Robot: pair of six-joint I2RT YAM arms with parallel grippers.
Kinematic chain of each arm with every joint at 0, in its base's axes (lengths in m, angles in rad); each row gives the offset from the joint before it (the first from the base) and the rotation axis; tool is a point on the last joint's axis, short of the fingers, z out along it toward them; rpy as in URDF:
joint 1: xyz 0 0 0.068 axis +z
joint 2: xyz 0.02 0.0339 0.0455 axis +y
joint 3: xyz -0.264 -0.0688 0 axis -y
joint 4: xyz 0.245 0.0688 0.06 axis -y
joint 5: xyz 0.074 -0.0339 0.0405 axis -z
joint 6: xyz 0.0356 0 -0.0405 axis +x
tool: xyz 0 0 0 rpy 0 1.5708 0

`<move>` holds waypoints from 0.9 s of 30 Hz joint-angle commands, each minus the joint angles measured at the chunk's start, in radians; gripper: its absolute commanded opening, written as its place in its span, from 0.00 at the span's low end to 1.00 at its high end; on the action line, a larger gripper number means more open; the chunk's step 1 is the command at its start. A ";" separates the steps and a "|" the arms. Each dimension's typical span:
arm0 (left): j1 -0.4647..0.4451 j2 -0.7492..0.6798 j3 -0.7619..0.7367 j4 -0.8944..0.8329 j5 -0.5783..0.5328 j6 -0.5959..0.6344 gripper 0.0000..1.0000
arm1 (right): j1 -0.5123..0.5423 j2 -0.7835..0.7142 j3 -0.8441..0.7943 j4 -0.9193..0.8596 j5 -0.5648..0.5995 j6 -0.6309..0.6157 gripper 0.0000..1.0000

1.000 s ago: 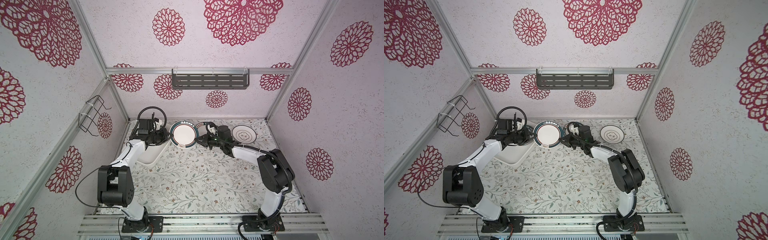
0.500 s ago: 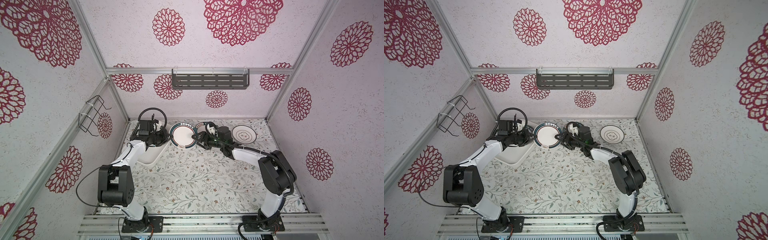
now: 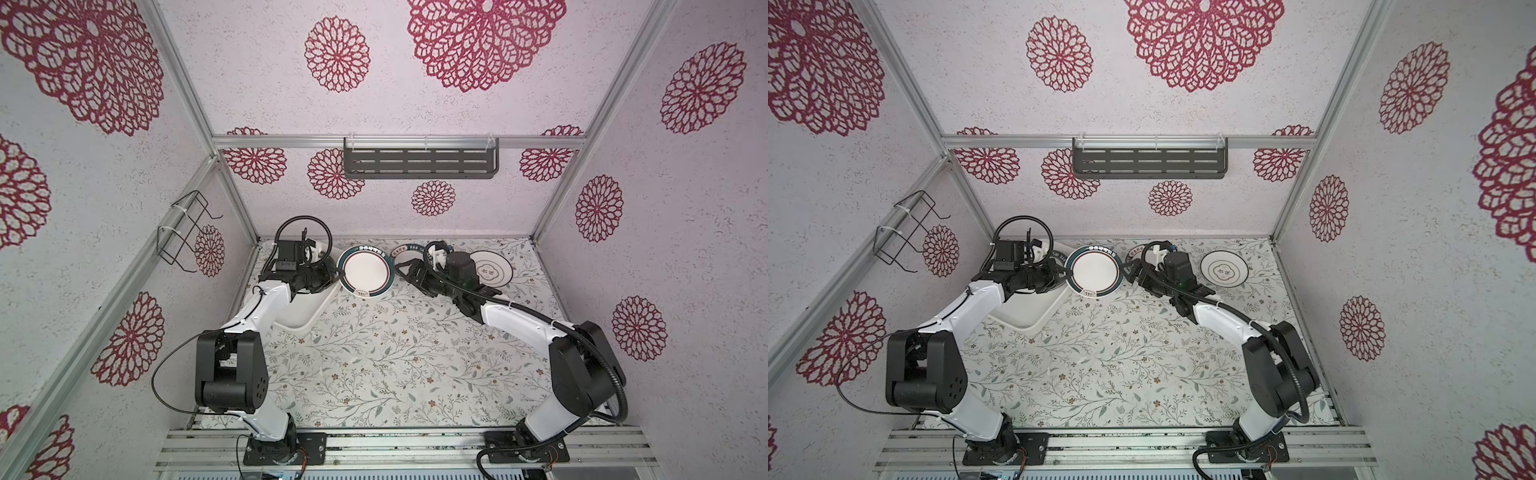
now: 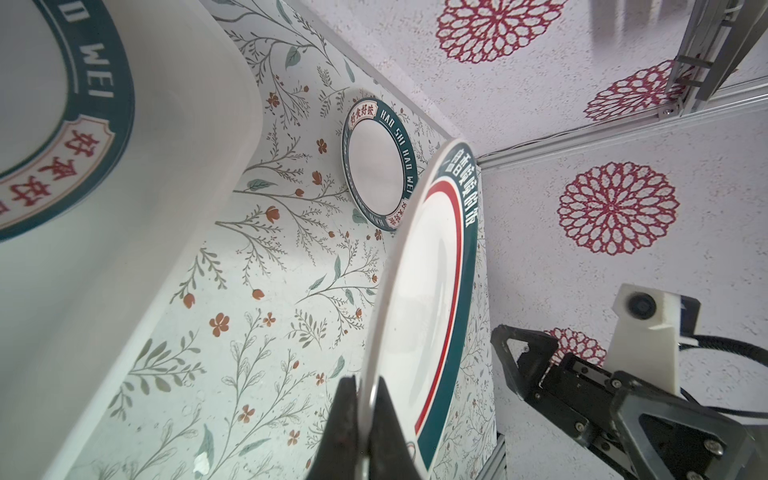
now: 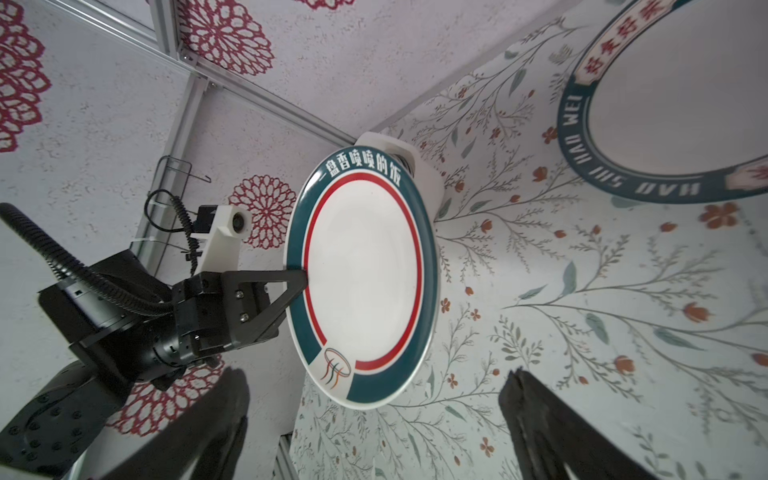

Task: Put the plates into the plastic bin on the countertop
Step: 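Carry the plate into the bin with the left gripper while the right draws back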

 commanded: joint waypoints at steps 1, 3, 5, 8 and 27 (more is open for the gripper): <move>0.024 -0.021 0.002 0.036 0.009 0.001 0.00 | 0.000 -0.104 -0.015 -0.124 0.186 -0.102 0.99; 0.039 -0.020 0.004 0.034 0.004 0.006 0.00 | -0.002 -0.151 -0.035 -0.154 0.252 -0.126 0.99; 0.057 -0.019 0.013 0.017 -0.009 0.018 0.00 | -0.009 -0.200 -0.064 -0.169 0.310 -0.143 0.99; 0.092 -0.016 0.015 0.015 -0.029 0.021 0.00 | -0.022 -0.265 -0.113 -0.164 0.380 -0.153 0.99; 0.237 0.193 0.048 0.197 -0.189 -0.282 0.00 | -0.168 -0.418 -0.306 -0.091 0.393 -0.139 0.99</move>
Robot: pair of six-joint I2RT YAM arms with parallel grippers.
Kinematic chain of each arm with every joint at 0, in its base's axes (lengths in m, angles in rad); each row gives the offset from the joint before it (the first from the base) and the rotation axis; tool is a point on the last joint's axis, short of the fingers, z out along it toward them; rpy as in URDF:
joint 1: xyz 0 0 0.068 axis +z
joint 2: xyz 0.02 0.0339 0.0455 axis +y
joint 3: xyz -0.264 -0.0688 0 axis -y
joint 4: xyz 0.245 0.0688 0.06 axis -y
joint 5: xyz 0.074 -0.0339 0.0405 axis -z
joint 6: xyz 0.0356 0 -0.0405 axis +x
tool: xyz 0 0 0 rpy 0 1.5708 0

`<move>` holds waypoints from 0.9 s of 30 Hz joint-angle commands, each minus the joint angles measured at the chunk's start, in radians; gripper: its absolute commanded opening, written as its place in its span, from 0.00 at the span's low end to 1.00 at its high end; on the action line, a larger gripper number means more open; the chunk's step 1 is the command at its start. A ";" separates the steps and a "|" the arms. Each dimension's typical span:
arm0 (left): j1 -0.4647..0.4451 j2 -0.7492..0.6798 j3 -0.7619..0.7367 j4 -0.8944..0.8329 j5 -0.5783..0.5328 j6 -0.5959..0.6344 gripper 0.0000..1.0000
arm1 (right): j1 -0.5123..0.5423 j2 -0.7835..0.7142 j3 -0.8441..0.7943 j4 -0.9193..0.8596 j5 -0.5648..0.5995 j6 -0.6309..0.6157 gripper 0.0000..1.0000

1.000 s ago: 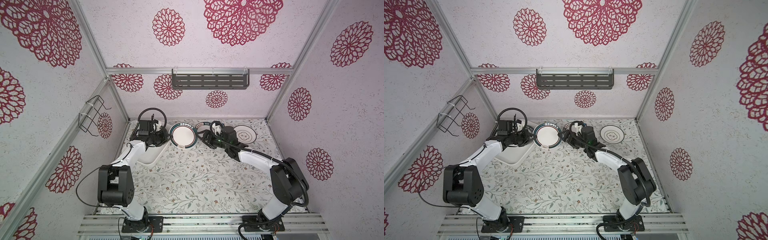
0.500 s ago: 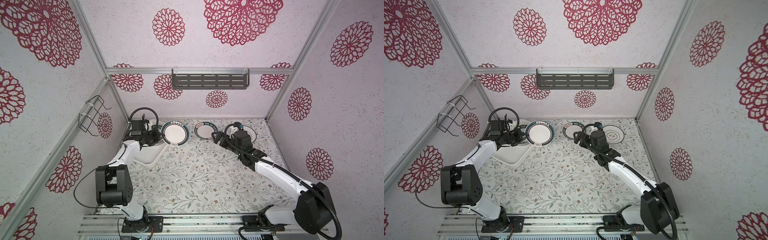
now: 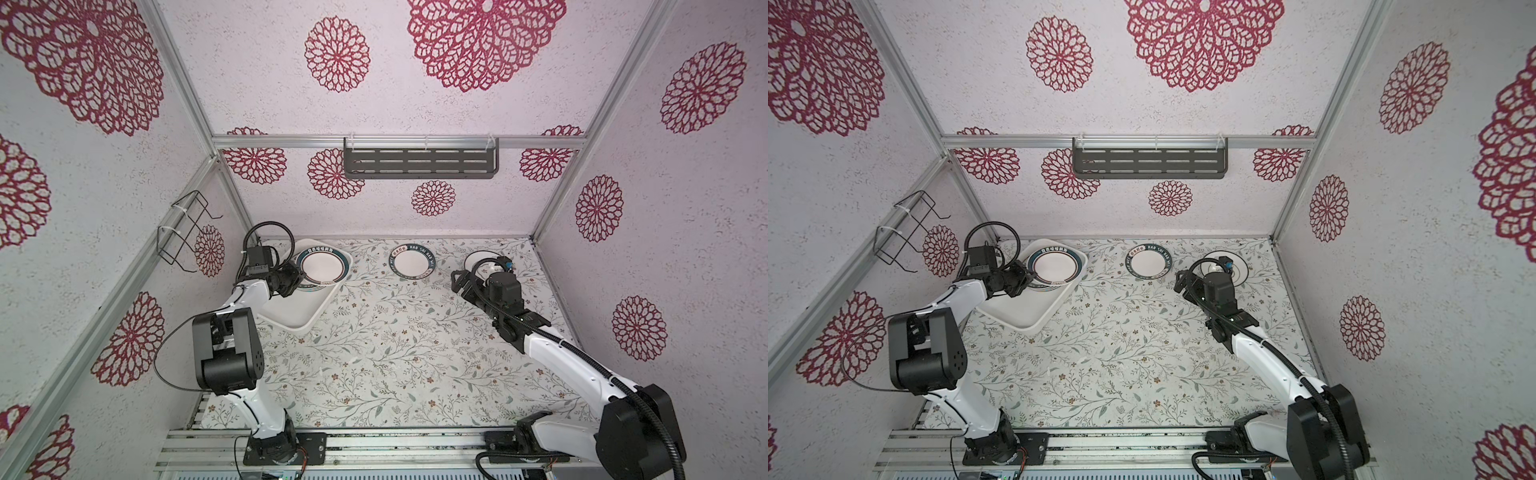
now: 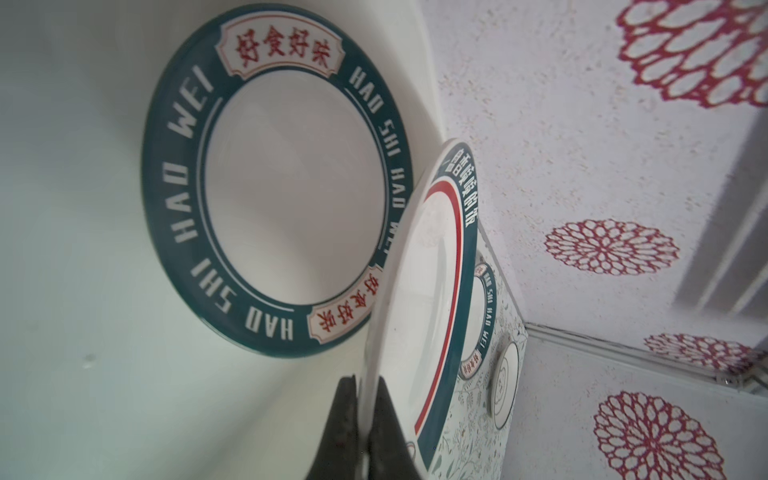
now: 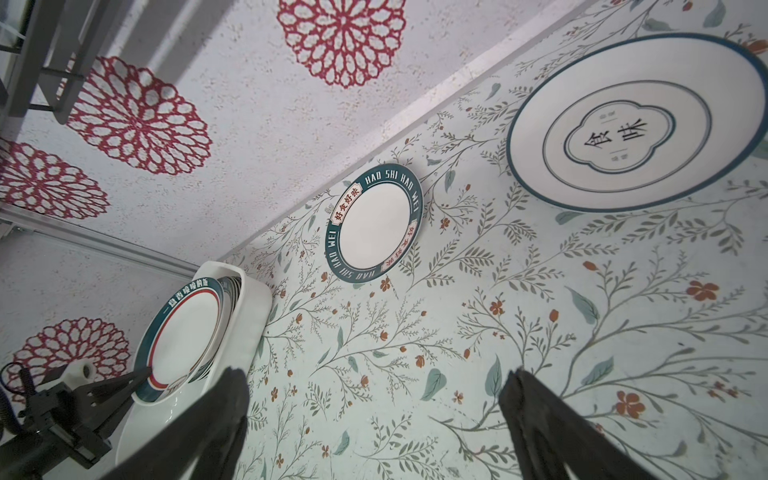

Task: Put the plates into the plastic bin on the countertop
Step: 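Carry the plate into the bin with the left gripper while the right draws back, then lower the plate onto the bin stack and open the left gripper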

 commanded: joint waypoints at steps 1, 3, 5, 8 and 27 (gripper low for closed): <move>0.007 0.025 0.052 0.086 -0.016 -0.054 0.00 | -0.008 -0.055 -0.010 0.046 -0.011 -0.009 0.99; 0.013 0.032 0.055 0.092 -0.033 -0.053 0.00 | -0.009 -0.073 -0.025 0.048 -0.007 -0.003 0.99; 0.022 0.033 0.047 0.103 -0.052 -0.063 0.00 | -0.011 -0.084 -0.035 0.049 -0.006 -0.001 0.99; 0.035 0.036 0.024 0.131 -0.061 -0.089 0.00 | -0.012 -0.097 -0.048 0.060 -0.013 0.003 0.99; 0.063 0.120 0.038 0.164 -0.092 -0.121 0.00 | -0.011 -0.119 -0.075 0.073 -0.018 0.046 0.99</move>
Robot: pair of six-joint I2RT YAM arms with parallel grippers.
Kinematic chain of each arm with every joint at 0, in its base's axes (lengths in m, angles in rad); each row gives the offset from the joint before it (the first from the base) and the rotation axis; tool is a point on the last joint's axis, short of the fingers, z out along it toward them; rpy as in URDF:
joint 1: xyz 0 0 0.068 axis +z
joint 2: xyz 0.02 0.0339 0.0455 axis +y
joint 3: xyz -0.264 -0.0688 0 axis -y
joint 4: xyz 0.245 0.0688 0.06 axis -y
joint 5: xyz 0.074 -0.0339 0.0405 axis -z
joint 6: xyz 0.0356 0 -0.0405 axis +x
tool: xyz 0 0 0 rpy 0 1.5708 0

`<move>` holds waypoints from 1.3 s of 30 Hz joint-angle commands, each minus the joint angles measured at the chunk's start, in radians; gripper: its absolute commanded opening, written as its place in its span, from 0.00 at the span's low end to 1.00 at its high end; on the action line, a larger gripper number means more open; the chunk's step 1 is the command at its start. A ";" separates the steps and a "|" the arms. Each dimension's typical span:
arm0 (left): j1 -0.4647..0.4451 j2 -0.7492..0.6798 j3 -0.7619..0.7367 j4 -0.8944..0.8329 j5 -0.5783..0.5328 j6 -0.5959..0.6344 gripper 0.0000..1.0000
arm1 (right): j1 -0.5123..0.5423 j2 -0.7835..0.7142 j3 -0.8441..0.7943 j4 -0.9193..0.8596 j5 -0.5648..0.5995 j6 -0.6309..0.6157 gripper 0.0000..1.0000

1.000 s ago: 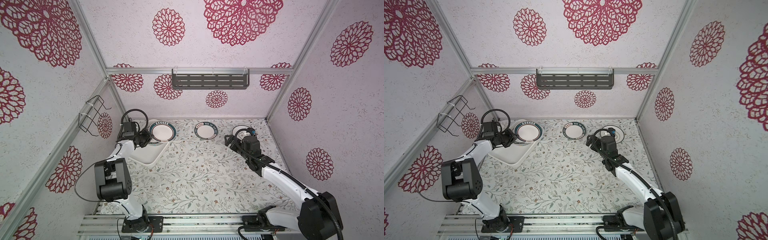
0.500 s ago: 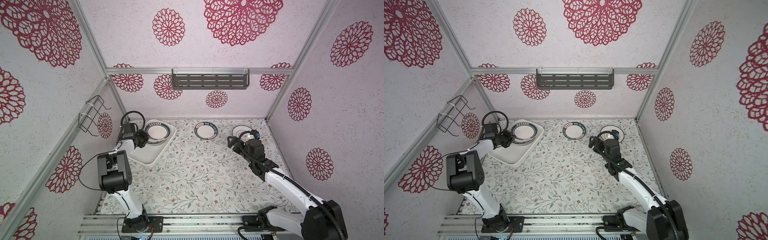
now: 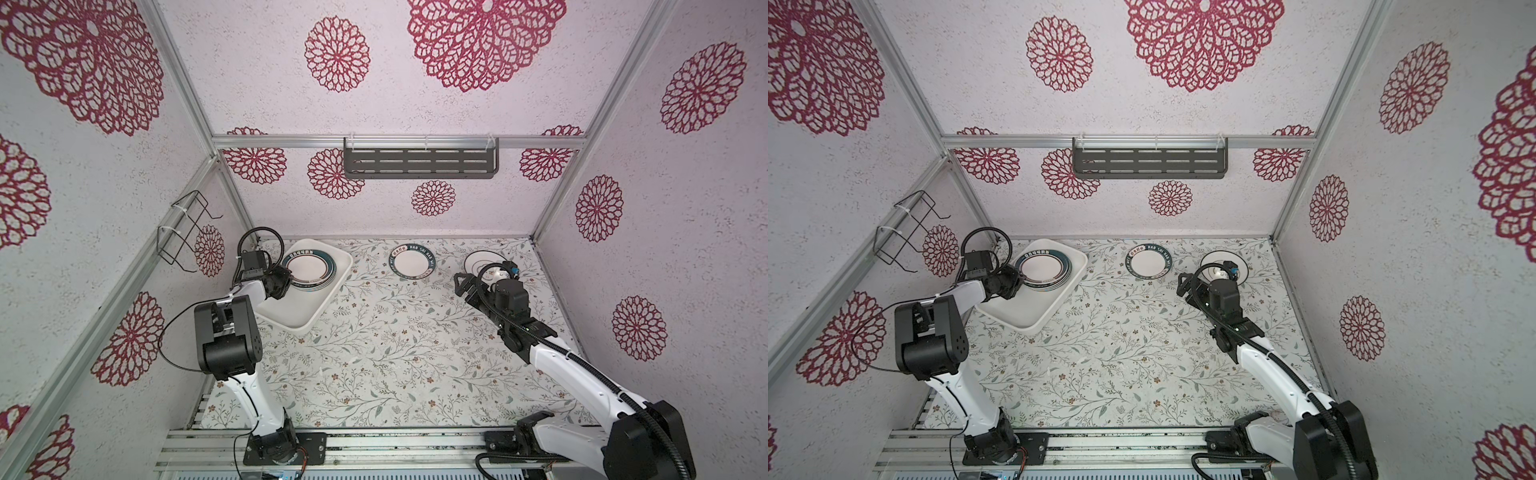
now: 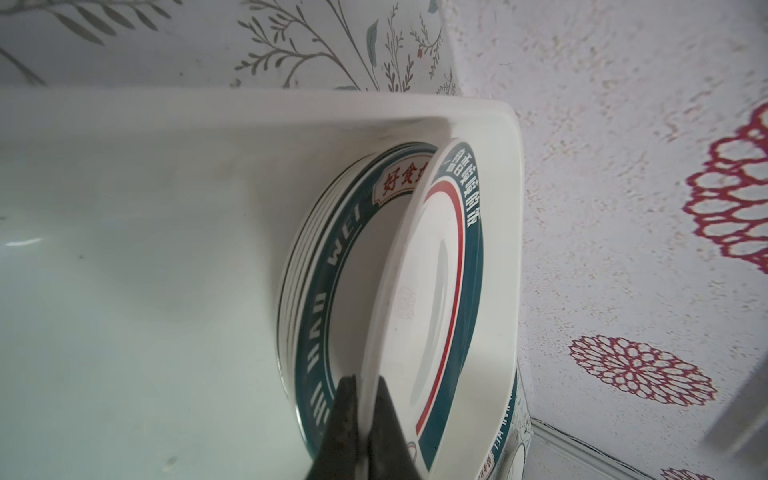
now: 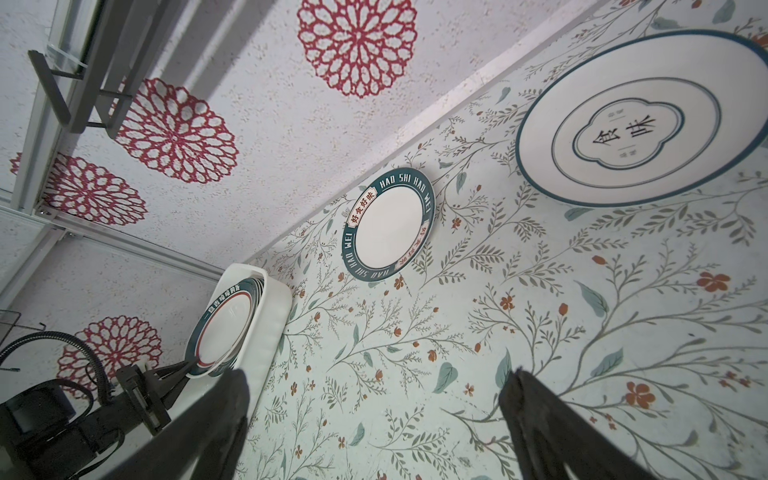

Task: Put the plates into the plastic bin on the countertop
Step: 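Lower the plate onto the bin stack and open the left gripper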

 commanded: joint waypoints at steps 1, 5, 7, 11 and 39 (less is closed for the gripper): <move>0.002 0.016 0.022 0.060 0.010 -0.015 0.00 | -0.004 -0.041 -0.005 0.022 0.012 0.016 0.99; 0.002 0.031 0.025 0.058 0.015 -0.020 0.00 | -0.004 -0.055 -0.013 0.003 0.037 0.022 0.99; 0.002 0.031 0.025 0.050 0.012 -0.022 0.08 | -0.004 -0.061 -0.012 -0.006 0.049 0.022 0.99; 0.001 0.030 0.029 0.037 0.013 -0.021 0.15 | -0.004 -0.069 -0.018 -0.011 0.062 0.024 0.99; -0.043 -0.132 0.095 -0.263 -0.194 0.113 0.97 | -0.002 -0.033 -0.013 -0.039 0.080 0.030 0.99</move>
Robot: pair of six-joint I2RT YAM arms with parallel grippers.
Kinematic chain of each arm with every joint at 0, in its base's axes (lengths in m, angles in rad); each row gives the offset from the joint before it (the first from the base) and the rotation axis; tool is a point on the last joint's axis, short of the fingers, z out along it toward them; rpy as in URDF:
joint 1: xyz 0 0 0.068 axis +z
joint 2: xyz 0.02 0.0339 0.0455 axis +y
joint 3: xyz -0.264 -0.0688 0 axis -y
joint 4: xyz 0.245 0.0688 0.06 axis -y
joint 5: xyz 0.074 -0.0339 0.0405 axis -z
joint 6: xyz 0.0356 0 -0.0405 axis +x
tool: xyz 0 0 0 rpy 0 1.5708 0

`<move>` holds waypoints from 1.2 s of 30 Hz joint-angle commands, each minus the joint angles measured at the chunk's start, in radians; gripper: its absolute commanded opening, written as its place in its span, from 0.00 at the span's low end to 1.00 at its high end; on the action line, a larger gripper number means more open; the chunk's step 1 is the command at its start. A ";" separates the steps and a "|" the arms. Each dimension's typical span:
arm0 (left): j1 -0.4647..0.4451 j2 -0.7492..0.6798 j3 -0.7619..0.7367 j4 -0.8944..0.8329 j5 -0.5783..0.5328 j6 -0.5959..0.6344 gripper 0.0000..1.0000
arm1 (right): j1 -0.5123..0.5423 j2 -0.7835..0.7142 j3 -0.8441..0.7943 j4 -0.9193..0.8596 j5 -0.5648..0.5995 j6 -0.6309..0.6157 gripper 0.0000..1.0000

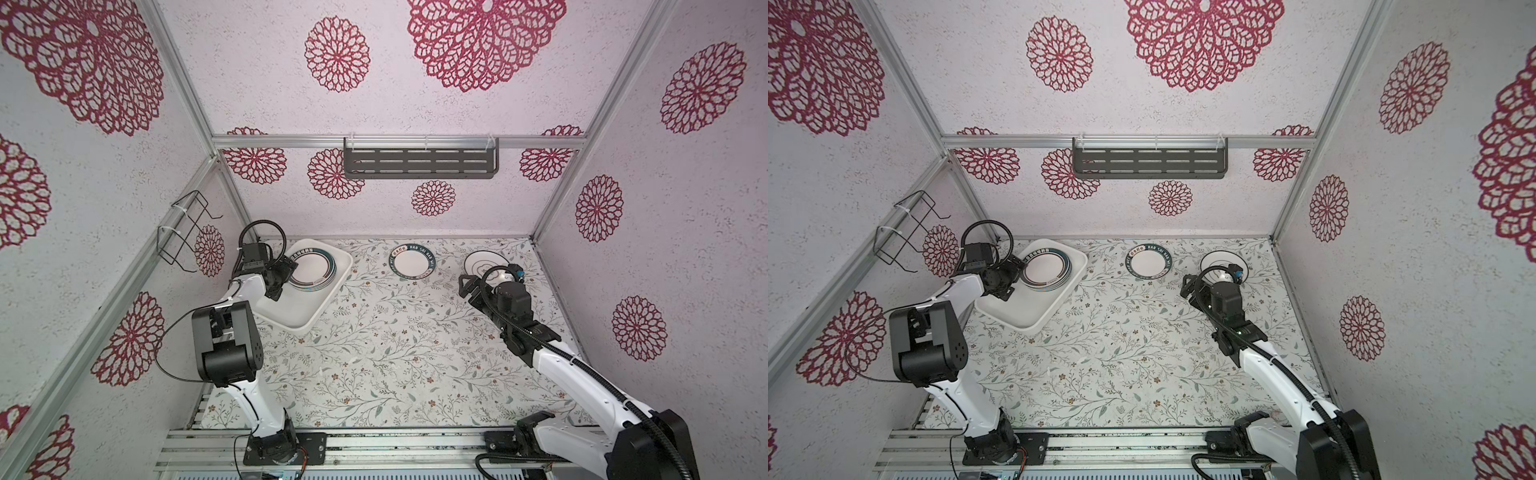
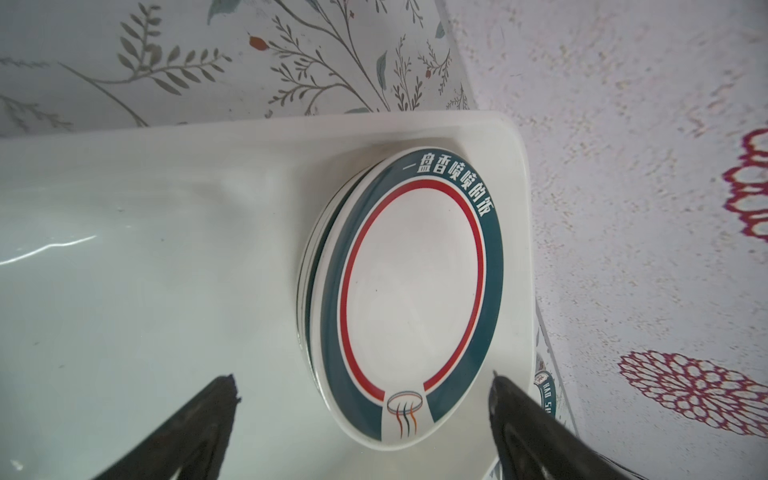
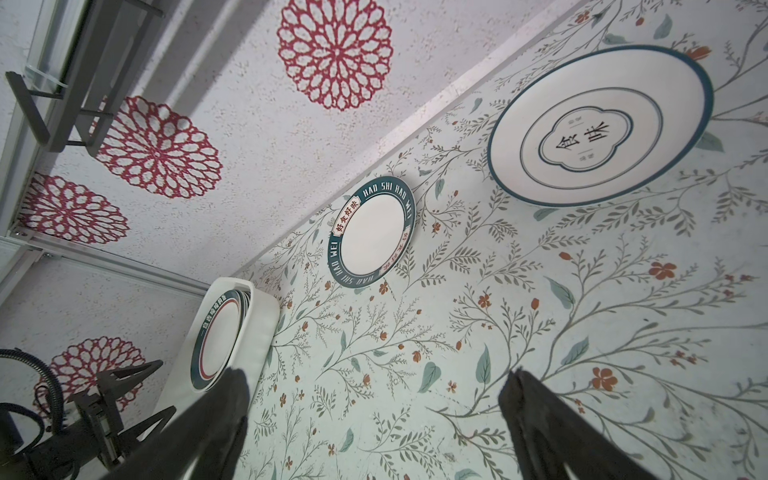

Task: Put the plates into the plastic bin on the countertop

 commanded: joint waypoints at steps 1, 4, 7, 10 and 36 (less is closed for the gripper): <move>-0.010 -0.058 0.022 -0.050 -0.032 0.046 0.97 | -0.002 0.004 0.003 0.004 0.026 0.014 0.99; -0.015 -0.092 0.054 -0.094 0.034 0.095 0.97 | -0.002 0.009 0.007 -0.003 0.024 0.017 0.99; -0.018 -0.136 0.131 -0.193 0.091 0.155 0.97 | -0.002 0.015 0.012 -0.011 0.030 0.021 0.99; -0.044 -0.199 0.177 -0.243 0.137 0.243 0.97 | -0.003 0.034 0.023 -0.006 0.033 0.037 0.99; -0.468 -0.447 -0.019 -0.132 0.309 0.569 0.97 | 0.013 0.223 0.147 -0.120 0.148 0.161 0.99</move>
